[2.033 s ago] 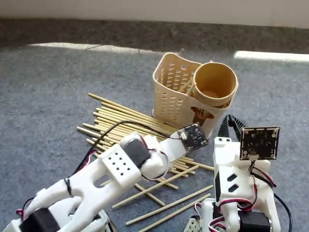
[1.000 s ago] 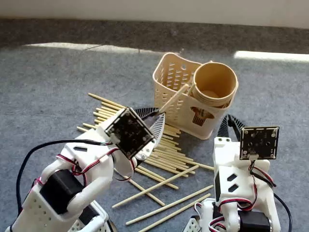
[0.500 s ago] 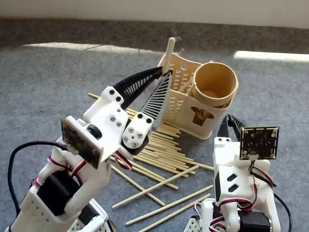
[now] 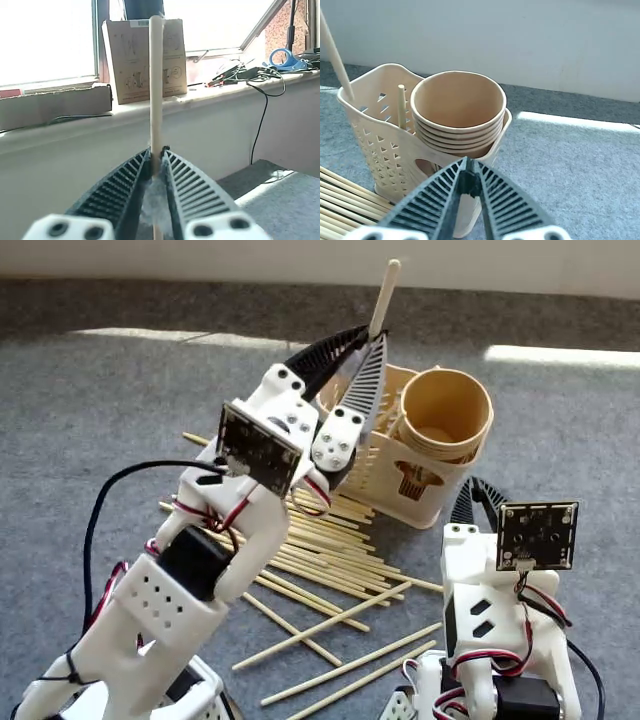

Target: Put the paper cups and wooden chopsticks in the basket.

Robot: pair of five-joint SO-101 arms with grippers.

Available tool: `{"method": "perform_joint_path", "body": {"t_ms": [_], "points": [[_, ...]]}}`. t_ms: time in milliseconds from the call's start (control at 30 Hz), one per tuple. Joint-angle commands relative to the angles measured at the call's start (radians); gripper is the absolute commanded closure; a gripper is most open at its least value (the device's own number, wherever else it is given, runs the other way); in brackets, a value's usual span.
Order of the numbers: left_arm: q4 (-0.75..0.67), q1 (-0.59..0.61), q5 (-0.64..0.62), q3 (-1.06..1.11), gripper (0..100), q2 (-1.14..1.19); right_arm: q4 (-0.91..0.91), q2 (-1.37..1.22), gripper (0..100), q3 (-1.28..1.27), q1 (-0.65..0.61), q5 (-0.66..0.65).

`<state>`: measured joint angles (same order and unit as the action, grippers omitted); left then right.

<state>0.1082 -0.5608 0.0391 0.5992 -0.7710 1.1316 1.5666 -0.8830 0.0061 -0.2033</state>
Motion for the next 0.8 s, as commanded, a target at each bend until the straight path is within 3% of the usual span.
{"method": "perform_joint_path", "body": {"t_ms": [0, 333, 533, 767], "points": [[-0.071, 0.042, -0.011, -0.042, 99, 0.068, -0.024, 0.004, 99.2, 0.002, -0.010, 0.006], [-0.112, 0.059, -0.006, -0.039, 99, 0.186, -0.024, 0.004, 99.2, 0.002, -0.010, 0.006], [0.121, 0.059, -0.008, -0.124, 91, 0.186, -0.024, 0.004, 99.2, 0.002, -0.010, 0.006], [0.373, 0.059, -0.006, -0.274, 90, 0.185, -0.024, 0.004, 99.2, 0.002, -0.010, 0.006]]}}
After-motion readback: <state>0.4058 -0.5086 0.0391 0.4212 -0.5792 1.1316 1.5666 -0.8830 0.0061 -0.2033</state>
